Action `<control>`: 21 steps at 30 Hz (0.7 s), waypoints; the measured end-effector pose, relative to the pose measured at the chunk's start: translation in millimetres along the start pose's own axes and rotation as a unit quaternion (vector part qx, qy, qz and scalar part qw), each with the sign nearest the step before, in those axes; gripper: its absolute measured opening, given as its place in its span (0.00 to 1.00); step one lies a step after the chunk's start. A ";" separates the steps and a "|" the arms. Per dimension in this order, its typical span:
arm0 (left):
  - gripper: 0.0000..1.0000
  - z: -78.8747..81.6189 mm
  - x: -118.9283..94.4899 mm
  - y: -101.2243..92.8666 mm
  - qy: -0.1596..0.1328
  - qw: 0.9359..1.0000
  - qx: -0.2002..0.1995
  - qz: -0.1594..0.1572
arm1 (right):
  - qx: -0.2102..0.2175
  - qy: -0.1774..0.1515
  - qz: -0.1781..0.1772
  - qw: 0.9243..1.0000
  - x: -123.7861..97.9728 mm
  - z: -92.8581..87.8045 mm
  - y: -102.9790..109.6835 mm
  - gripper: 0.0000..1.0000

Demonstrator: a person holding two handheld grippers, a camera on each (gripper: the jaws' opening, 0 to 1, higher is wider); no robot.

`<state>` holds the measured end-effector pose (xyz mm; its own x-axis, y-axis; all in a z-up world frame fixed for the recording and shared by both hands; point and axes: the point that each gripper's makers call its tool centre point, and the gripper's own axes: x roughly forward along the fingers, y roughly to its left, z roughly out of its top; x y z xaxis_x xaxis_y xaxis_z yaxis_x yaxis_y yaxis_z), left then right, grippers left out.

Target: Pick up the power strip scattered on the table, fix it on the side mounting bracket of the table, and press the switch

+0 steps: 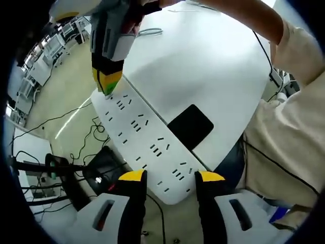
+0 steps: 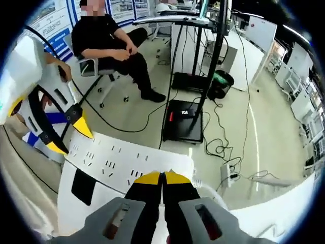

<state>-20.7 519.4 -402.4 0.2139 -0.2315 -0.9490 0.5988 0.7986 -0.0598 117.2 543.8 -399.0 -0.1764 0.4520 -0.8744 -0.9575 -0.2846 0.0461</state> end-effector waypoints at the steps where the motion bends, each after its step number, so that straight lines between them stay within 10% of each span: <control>1: 0.43 0.0 0.0 -0.1 0.000 1.000 0.000 0.000 | 0.001 0.000 0.000 1.000 0.4 -0.2 0.3 0.00; 21: 0.43 -0.2 -0.1 2.1 0.005 1.000 0.003 -0.003 | 0.005 0.035 0.005 0.999 3.0 -4.1 4.2 0.00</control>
<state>-19.6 521.2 -402.5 0.2031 -0.2302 -0.9517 0.6051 0.7937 -0.0628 113.6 540.5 -403.4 -0.1708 0.3884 -0.9055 -0.9581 -0.2798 0.0607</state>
